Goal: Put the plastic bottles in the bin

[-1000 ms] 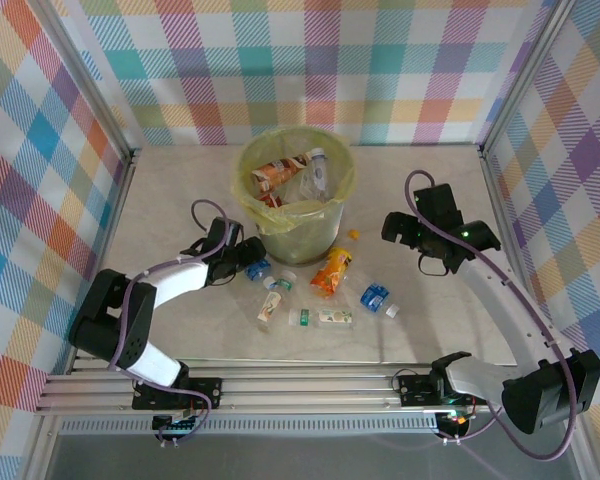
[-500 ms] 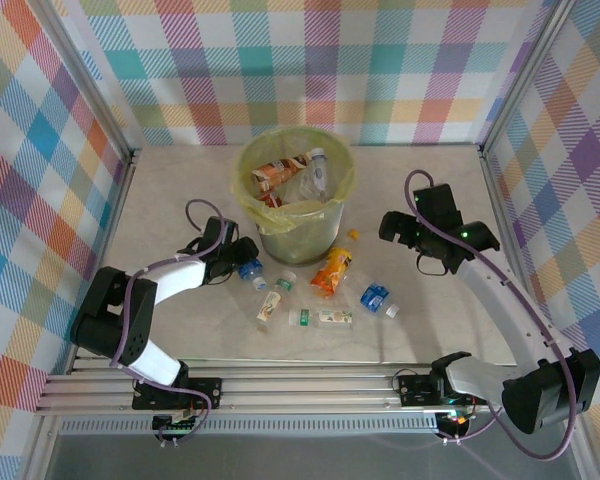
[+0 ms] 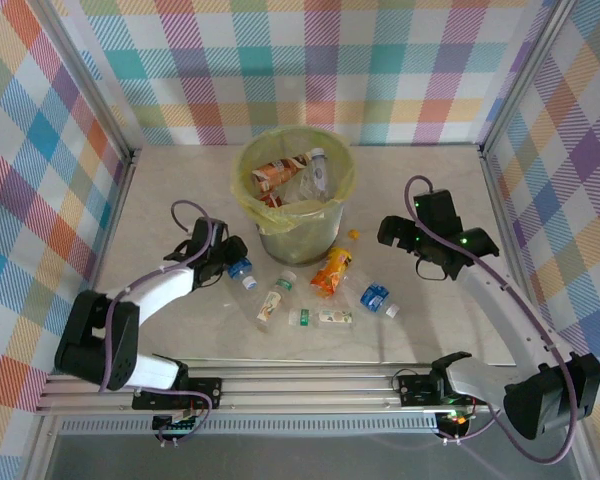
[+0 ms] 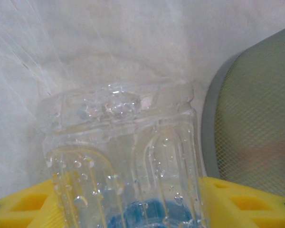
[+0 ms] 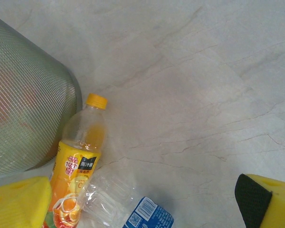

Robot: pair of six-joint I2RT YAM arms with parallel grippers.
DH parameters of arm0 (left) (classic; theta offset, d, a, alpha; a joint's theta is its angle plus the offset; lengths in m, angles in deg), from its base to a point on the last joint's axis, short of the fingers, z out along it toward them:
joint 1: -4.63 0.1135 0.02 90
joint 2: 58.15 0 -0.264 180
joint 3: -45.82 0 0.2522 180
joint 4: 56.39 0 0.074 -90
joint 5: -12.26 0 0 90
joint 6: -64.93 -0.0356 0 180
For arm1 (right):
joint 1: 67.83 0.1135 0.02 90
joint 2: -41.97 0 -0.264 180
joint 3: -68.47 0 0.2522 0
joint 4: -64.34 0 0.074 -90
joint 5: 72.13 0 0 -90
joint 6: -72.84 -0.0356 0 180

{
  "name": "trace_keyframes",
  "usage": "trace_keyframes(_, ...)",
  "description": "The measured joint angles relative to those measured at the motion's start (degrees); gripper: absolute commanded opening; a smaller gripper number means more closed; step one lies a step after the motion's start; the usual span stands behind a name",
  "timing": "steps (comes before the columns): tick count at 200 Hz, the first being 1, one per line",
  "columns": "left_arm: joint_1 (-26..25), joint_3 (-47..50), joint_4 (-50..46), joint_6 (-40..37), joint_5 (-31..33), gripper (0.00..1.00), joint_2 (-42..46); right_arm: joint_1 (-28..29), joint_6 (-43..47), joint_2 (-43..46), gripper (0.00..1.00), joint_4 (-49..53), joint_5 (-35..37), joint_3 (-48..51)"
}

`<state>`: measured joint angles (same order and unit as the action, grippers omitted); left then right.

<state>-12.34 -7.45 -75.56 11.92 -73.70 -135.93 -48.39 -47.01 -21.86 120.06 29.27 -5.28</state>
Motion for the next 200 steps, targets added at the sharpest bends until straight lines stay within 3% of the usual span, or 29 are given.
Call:
trace_keyframes(56,0.00,-2.23,-9.60,-3.58,7.10,0.46,13.09,-0.04,0.04,3.15,1.00,-2.56,-0.20,2.97)
trace_keyframes(112,0.04,-12.76,-17.40,-9.33,12.13,0.46,24.17,-0.04,0.04,4.33,1.00,-3.63,-0.11,3.82)
trace_keyframes(160,0.04,-24.57,-17.25,-14.43,8.35,0.46,23.80,-0.04,0.00,4.33,1.00,-3.78,-0.11,4.20)
trace_keyframes(200,0.04,-35.36,-12.63,-17.59,0.22,0.46,15.30,-0.04,-0.66,4.52,1.00,-3.82,-0.13,4.52)
